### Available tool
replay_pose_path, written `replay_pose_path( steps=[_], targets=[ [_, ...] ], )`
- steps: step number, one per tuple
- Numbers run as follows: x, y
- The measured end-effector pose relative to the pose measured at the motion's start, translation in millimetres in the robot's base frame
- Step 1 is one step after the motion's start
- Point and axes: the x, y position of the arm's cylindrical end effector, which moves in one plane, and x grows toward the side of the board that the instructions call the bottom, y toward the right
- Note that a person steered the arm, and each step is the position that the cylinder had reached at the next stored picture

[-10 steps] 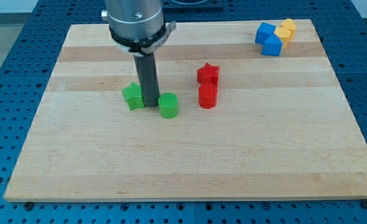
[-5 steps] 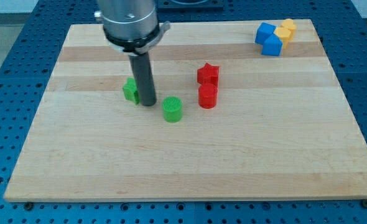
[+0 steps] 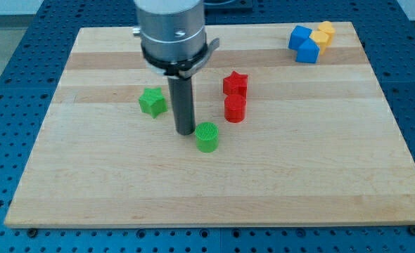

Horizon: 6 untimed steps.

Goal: Place the green circle at the bottom of the red circle

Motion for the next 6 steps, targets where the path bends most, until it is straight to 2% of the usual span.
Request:
replay_pose_path(
  steps=[1, 6],
  targets=[
    [29.7, -7.4],
    [14.9, 54.3]
  ],
)
